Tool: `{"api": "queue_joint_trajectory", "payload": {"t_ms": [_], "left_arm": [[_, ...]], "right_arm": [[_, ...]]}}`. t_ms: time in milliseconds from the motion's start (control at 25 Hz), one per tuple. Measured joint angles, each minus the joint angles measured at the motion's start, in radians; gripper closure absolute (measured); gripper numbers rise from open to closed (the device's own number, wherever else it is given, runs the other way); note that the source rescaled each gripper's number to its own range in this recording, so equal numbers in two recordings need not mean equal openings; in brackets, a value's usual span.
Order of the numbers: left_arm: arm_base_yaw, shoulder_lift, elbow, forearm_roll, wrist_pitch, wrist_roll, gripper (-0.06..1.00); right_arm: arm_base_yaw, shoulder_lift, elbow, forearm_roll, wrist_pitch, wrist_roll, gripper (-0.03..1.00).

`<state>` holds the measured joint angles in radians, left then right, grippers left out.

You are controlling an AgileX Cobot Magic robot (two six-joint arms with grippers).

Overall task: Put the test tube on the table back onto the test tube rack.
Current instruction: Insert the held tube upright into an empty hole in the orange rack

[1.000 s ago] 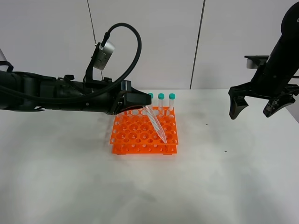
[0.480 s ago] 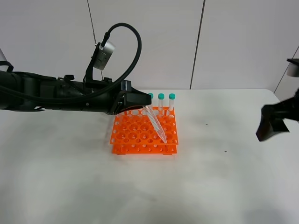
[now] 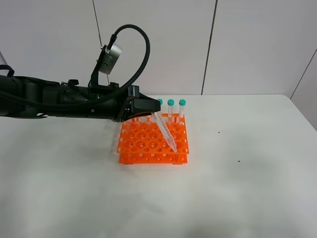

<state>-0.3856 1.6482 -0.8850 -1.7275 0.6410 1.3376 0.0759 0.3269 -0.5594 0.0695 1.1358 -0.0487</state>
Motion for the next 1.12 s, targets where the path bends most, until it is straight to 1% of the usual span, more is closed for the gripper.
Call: {"api": "queue_joint_trajectory", "payload": {"t_ms": [80,160,280,520,720,1120], "left_arm": [[0.0,0.0,0.0,0.0,0.0,0.0,0.94],[0.0,0.0,0.0,0.0,0.001,0.0,0.94],[0.0,0.0,0.0,0.0,0.007,0.0,0.94],[0.0,0.0,0.0,-0.001,0.007,0.0,0.94],[0.0,0.0,0.0,-0.001,0.017,0.0,0.94],[0.0,-0.007,0.0,-0.001,0.033,0.0,0.94]], "right_arm": [[0.0,-0.121,0.028,0.001,-0.008,0.001,-0.03],[0.0,-0.205,0.034,0.003,-0.04,0.001,-0.03],[0.0,-0.279,0.061,0.003,-0.083,0.005,-0.03],[0.0,-0.286,0.072,-0.015,-0.096,0.039,-0.03],[0.0,-0.329,0.072,-0.019,-0.097,0.049,-0.03],[0.0,-0.333,0.072,-0.019,-0.098,0.049,-0.03]]}}
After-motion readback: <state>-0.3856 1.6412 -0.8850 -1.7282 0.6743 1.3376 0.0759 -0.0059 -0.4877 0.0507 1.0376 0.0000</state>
